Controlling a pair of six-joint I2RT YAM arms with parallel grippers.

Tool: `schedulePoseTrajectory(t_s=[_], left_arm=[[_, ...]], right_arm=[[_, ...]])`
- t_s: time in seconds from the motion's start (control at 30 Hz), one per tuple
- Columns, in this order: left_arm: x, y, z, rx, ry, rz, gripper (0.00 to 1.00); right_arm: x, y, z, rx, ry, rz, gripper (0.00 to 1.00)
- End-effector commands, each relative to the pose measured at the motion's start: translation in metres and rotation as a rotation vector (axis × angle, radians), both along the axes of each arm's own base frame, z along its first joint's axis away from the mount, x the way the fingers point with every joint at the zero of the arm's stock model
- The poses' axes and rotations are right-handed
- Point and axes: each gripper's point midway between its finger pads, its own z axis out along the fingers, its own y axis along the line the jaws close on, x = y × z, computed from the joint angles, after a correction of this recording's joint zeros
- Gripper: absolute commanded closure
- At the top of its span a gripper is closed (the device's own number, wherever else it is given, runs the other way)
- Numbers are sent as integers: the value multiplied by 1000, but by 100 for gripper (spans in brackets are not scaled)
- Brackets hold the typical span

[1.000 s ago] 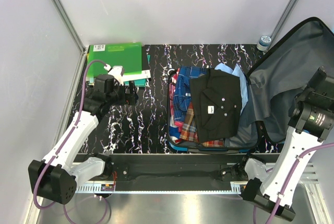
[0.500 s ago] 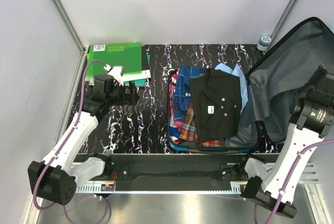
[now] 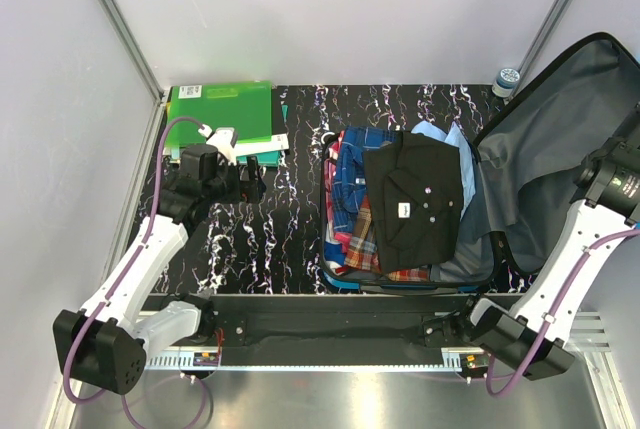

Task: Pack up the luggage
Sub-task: Close the luggage at the center of the board.

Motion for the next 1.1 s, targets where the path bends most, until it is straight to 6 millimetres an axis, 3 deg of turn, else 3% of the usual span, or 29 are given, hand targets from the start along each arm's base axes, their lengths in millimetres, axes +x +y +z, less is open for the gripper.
schedulePoseTrajectory(t_s=[0.0,0.03,0.1,0.13,0.23,0.43,0.83,1.07], left_arm=[[9,0,14,-2,-68,8,1],[9,0,14,-2,-69,8,1],[9,-1,14,-6,-67,1,1],[9,-2,14,-9,-64,0,1],[8,-3,13,-14,-61,-7,1],[8,-3,14,-13,-63,-4,1],[12,-5,10,-13,-44,-6,1],[13,-6,8,-13,-34,-9,1]], right_arm=[[3,9,33,-57,-150,58,51],[3,10,31,-55,-151,60,66],[0,13,33,-61,-164,64,76],[0,14,33,-60,-170,69,87],[8,23,34,-39,-206,139,100],[22,48,36,18,-313,277,100],[62,123,58,156,-510,675,100],[67,152,65,183,-557,816,100]])
